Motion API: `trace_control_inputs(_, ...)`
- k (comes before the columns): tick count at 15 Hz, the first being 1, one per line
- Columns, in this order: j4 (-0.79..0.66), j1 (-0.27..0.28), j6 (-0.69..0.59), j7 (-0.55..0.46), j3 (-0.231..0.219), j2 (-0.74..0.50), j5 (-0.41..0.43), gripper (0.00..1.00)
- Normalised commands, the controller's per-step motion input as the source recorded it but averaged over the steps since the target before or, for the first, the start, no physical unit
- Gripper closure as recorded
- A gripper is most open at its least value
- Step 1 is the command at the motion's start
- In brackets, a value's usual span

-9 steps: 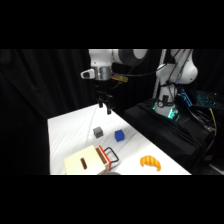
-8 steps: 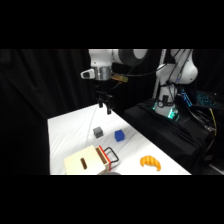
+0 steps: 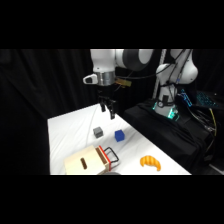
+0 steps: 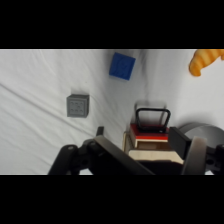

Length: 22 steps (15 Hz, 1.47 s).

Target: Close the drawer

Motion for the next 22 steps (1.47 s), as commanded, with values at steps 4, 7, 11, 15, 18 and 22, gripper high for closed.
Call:
trace_control_inputs(4,-0.11,0.076,0.34,0.24,0.064,0.0,-0.115,0.0)
trace_control_inputs(7,-0.13,0.053,0.44,0.26,0.023,0.12,-0.169,0.0)
trace_control_inputs(11,-0.12,0.058,0.5,0.25,-0.002,0.16,-0.153,0.0)
trace_control_inputs(15,-0.09,0.111,0.46,0.28,-0.041,0.14,-0.176,0.0)
trace_control_inputs(18,-0.05,0.15,0.39,0.27,-0.108,0.16,-0.17,0.0)
trace_control_inputs(22,0.02,0.214,0.41,0.28,-0.193,0.21,-0.182,0.0)
